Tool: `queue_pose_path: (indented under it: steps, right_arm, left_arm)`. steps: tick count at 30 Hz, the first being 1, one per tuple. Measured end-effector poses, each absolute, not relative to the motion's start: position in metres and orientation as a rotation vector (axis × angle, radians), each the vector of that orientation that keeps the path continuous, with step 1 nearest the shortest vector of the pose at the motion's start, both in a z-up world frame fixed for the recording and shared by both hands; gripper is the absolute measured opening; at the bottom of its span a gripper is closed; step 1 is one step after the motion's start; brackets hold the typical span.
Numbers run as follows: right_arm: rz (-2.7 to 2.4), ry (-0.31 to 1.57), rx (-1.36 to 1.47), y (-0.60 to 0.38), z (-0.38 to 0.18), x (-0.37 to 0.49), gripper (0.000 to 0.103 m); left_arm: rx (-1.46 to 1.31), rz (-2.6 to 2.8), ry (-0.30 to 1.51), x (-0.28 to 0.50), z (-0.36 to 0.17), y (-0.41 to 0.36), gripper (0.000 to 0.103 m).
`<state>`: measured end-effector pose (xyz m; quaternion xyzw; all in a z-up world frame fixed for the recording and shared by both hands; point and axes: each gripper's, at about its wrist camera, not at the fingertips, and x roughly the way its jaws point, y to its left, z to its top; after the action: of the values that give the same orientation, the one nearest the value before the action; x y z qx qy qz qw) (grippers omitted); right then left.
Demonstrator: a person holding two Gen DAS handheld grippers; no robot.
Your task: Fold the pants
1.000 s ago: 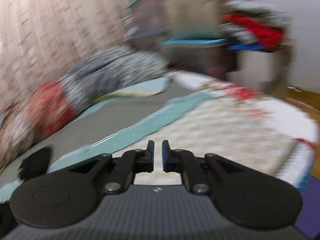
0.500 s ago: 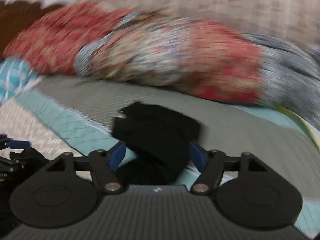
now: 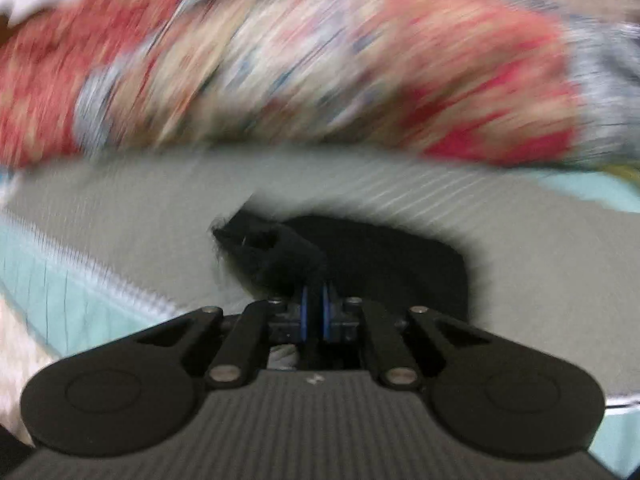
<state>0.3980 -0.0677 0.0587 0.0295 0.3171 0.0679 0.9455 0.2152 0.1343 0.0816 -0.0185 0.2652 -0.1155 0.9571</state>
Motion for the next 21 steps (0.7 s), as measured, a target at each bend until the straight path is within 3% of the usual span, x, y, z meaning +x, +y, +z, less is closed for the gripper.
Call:
queue_pose_path:
  steps: [10, 15, 21]
  right_arm:
    - [-0.220, 0.255, 0.404, -0.260, 0.192, 0.198, 0.009]
    - [-0.265, 0.183, 0.549, -0.346, 0.208, 0.089, 0.009]
    - [-0.268, 0.199, 0.547, -0.436, 0.223, 0.108, 0.009]
  left_arm:
    - [-0.295, 0.011, 0.383, 0.164, 0.142, 0.208, 0.004]
    - [-0.327, -0.002, 0.308, 0.141, 0.166, 0.207, 0.004]
    - [-0.300, -0.034, 0.307, 0.142, 0.173, 0.189, 0.004]
